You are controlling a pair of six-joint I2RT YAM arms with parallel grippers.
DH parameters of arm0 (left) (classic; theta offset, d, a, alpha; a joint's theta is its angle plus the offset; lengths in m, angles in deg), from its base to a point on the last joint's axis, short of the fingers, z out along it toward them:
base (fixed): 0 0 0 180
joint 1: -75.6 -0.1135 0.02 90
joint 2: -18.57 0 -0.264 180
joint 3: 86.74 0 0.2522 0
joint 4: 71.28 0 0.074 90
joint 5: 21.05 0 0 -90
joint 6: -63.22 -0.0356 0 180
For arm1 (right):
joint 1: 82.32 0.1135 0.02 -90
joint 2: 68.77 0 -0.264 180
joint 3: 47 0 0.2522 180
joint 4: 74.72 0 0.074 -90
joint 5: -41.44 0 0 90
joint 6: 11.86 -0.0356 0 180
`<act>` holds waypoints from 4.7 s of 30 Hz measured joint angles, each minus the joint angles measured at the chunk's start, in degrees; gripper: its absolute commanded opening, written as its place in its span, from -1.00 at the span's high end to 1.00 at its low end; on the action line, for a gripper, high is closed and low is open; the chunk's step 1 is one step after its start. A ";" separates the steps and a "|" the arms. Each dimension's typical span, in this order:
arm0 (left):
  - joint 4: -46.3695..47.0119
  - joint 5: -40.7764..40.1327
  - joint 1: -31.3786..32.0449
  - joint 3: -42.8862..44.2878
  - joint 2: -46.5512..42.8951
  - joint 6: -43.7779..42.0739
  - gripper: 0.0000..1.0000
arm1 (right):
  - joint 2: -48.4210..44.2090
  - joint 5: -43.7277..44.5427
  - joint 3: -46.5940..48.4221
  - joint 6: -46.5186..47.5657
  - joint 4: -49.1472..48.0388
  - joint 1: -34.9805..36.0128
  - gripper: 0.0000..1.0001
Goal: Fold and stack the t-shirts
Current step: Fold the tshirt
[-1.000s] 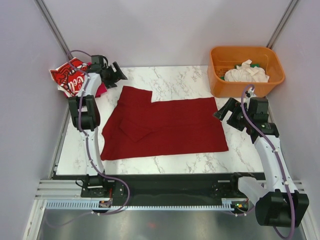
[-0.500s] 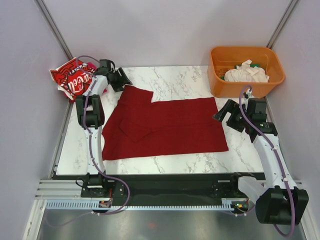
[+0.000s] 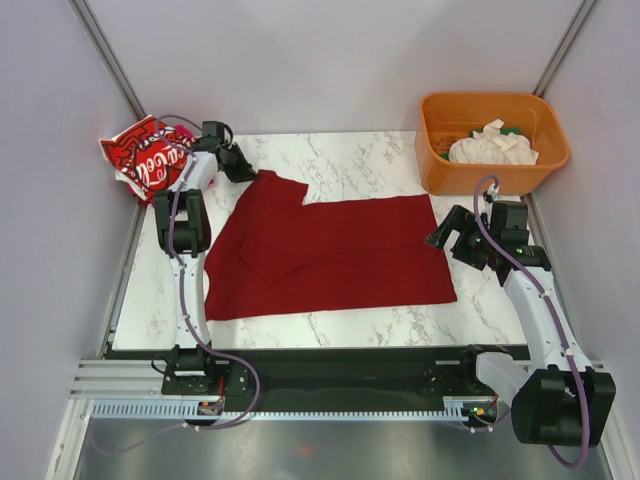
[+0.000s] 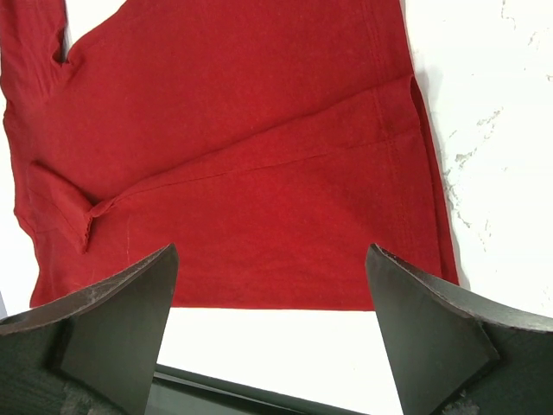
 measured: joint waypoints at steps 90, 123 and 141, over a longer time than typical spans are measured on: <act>2.93 -20.57 23.08 -61.35 -52.33 7.63 0.95 | 0.35 0.48 -2.97 2.51 -1.20 5.25 -0.96; -5.92 -19.06 7.19 6.12 -2.75 -11.13 -0.57 | 0.33 1.73 -3.06 2.95 -1.20 6.56 -0.96; -4.15 -9.79 4.11 8.41 2.34 -10.19 -0.24 | 1.84 2.14 -3.34 3.50 -1.22 6.97 -0.96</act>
